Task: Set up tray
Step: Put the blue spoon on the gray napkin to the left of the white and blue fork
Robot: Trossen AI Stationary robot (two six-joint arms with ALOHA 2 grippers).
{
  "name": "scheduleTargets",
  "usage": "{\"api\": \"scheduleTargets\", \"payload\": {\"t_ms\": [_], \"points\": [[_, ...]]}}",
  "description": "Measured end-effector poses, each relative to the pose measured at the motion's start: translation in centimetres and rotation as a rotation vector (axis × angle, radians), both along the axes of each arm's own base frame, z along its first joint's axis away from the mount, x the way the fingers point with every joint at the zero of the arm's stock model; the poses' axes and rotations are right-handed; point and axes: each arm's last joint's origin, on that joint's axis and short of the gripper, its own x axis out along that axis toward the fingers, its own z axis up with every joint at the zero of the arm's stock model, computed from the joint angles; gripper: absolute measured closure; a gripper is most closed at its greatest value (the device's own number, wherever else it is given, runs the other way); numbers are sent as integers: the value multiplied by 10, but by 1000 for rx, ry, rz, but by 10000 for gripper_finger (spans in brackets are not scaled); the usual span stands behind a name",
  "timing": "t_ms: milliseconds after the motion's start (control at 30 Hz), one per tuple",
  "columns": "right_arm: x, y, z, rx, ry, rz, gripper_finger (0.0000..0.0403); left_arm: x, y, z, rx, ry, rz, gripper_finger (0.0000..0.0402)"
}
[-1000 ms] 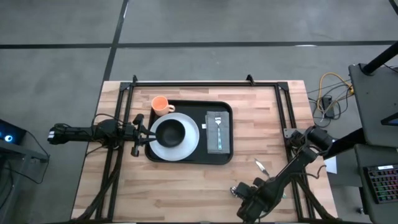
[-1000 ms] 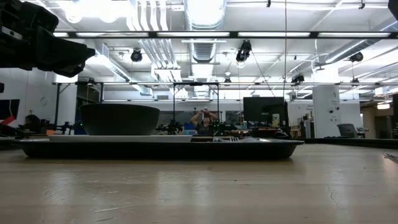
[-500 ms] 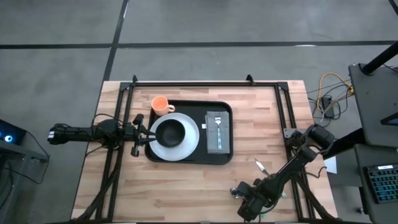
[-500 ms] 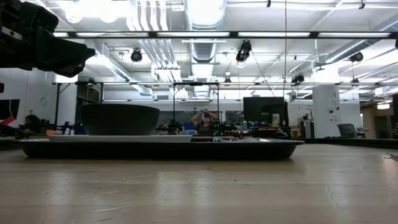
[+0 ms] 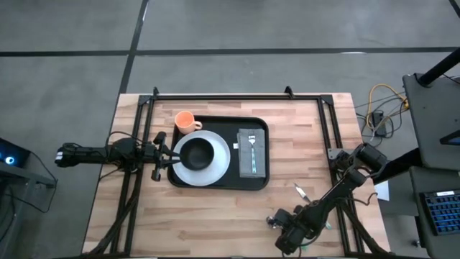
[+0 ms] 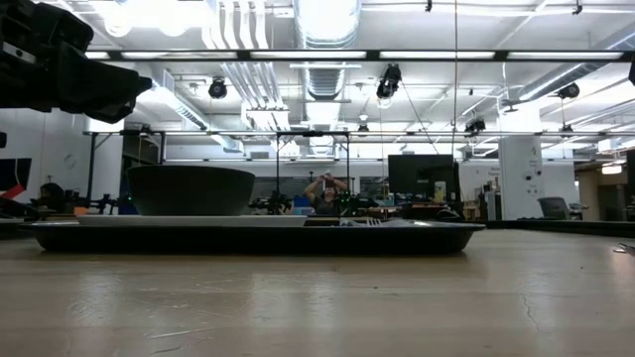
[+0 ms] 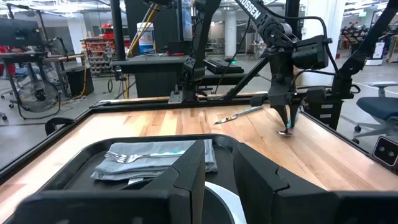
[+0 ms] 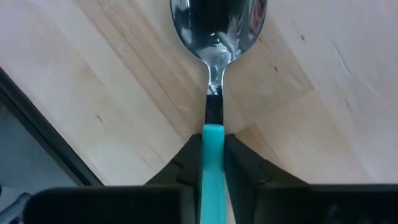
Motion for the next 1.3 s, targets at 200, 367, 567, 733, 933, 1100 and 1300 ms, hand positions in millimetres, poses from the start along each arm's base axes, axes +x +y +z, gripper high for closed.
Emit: {"api": "scheduleTargets", "payload": {"t_ms": [200,367,567,733,933,1100,1300], "points": [[1,1,3,-4,24,-22,375,0,0,0,0,0,0,337],[7,0,7,-5,30,-36,375,0,0,0,0,0,0,337],[16,-5,17,-27,28,-33,375,0,0,0,0,0,0,337],[30,-9,27,-40,-43,-25,375,0,0,0,0,0,0,337],[52,-20,41,-55,-123,-70,375,0,0,0,0,0,0,337],[69,-31,51,-52,-164,-100,375,0,0,0,0,0,0,337],[87,-51,60,-46,-183,-167,375,0,0,0,0,0,0,337]]}}
